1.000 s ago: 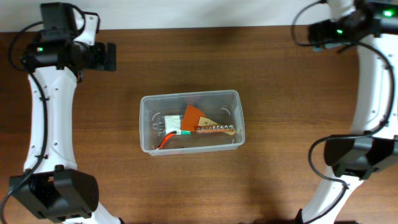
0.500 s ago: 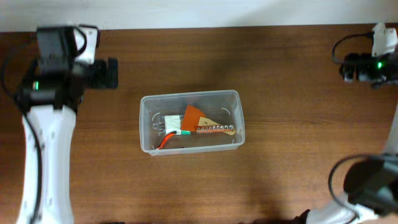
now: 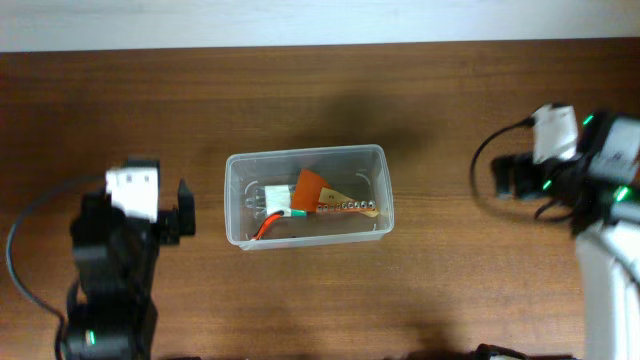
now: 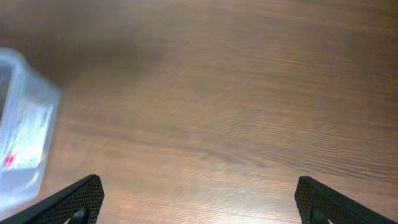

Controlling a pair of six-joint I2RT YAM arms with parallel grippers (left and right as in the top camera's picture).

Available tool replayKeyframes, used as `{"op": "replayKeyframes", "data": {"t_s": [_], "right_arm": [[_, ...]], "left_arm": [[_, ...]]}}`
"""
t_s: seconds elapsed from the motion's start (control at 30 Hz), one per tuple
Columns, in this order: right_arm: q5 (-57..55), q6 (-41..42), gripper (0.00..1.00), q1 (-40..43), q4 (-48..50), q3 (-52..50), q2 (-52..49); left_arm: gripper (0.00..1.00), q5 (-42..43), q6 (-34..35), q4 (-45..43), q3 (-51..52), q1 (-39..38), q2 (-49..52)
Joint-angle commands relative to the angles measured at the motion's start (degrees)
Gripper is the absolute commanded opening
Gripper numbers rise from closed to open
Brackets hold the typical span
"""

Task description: Pack container

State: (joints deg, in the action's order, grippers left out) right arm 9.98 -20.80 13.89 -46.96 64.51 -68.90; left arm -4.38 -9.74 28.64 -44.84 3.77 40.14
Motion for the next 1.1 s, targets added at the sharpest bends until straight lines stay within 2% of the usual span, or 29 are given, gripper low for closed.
{"op": "replayKeyframes", "data": {"t_s": [0.0,0.13,0.4,0.57,1.07], "right_arm": [[-4.9,-0.3,0.99,-3.8,1.7,-7.5,8.1],[-6.2,-0.3,0.99,-7.4,3.2,-15.5,19.2],[-6.1,-0.2,0.99,-7.6,-1.8,-20.0,33.7],[-5.7,-0.1,0.99,-7.6,-5.0,-20.0,37.0],[-5.7,-0.1,0.99,-7.6,-5.1,-20.0,36.7]], "left_arm": [[0.99,-1.5,0.7,-1.8,5.4,0.1,-7.9],[0.99,-1.5,0.7,-2.6,8.3,0.1,-14.1],[0.99,-1.5,0.7,-2.6,8.3,0.1,-15.6],[0.99,-1.5,0.7,-2.5,8.3,0.1,-15.6],[0.99,-1.5,0.7,-2.5,8.3,0.1,-15.6]]}}
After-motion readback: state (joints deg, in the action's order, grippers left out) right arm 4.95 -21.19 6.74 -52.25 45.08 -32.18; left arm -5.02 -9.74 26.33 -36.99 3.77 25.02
